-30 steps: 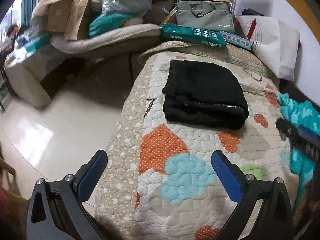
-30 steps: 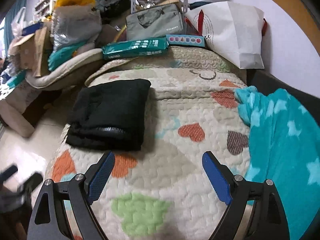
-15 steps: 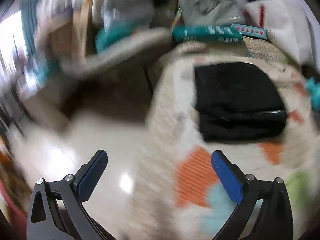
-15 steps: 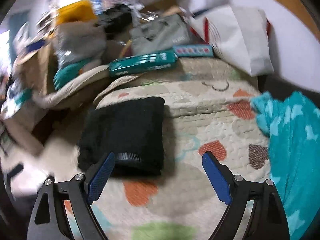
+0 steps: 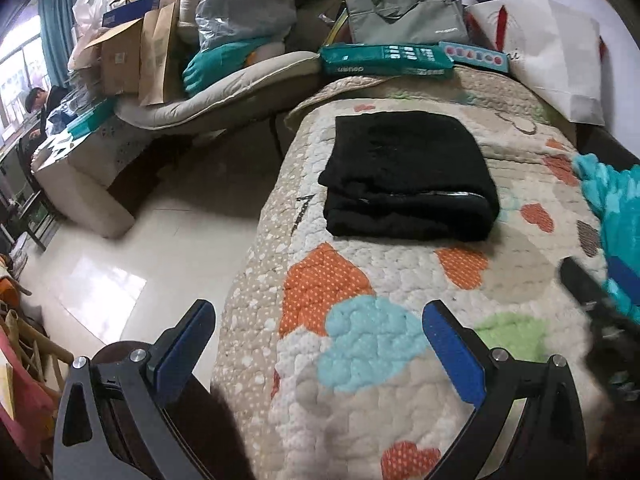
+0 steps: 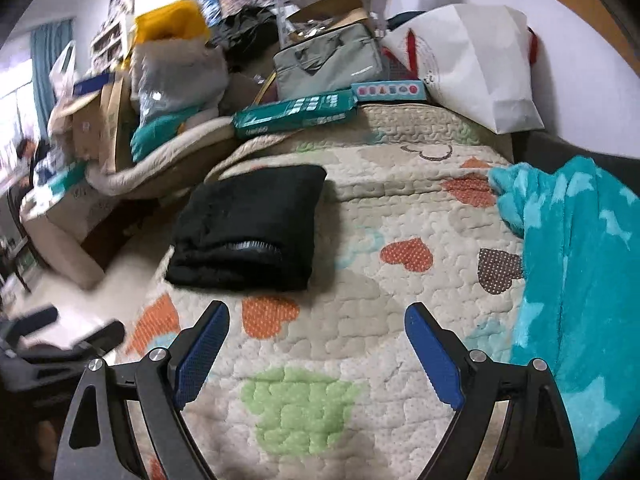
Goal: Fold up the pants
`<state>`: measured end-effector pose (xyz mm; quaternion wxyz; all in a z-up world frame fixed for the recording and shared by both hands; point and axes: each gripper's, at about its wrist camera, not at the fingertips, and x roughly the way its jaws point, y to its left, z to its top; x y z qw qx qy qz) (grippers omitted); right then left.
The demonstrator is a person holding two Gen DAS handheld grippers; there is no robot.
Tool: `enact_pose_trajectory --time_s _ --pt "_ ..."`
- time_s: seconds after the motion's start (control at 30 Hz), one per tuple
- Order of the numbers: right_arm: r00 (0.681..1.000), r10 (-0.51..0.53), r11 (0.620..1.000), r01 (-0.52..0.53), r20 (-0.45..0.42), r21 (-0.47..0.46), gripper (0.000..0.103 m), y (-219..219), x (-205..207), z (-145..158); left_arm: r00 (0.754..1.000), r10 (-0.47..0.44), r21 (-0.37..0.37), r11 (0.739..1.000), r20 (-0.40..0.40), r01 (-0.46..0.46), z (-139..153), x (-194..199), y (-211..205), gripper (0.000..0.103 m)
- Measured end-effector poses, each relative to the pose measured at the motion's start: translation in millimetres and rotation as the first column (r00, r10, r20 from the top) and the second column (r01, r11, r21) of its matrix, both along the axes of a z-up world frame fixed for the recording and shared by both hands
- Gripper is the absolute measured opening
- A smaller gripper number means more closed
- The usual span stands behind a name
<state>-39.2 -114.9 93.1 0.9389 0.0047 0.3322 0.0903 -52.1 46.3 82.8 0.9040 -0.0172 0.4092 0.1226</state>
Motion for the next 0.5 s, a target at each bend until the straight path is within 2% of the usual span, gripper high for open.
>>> enact_pose_trajectory --time_s 0.2,0.5 --pt "0.999 0.036 0.999 -0.036 0.037 -0.022 0.093 17.7 -8.1 6.8 0.998 -0.045 0.022 0.999 0.037 0.044 15.3 -22.8 -3.3 0.103" --pt "0.993 0.106 0.992 -0.101 0.059 -0.076 0.093 29.0 -30.7 7.2 0.999 -0.002 -0.054 0.999 0.047 0.005 27.4 -40.2 6.6 0.103"
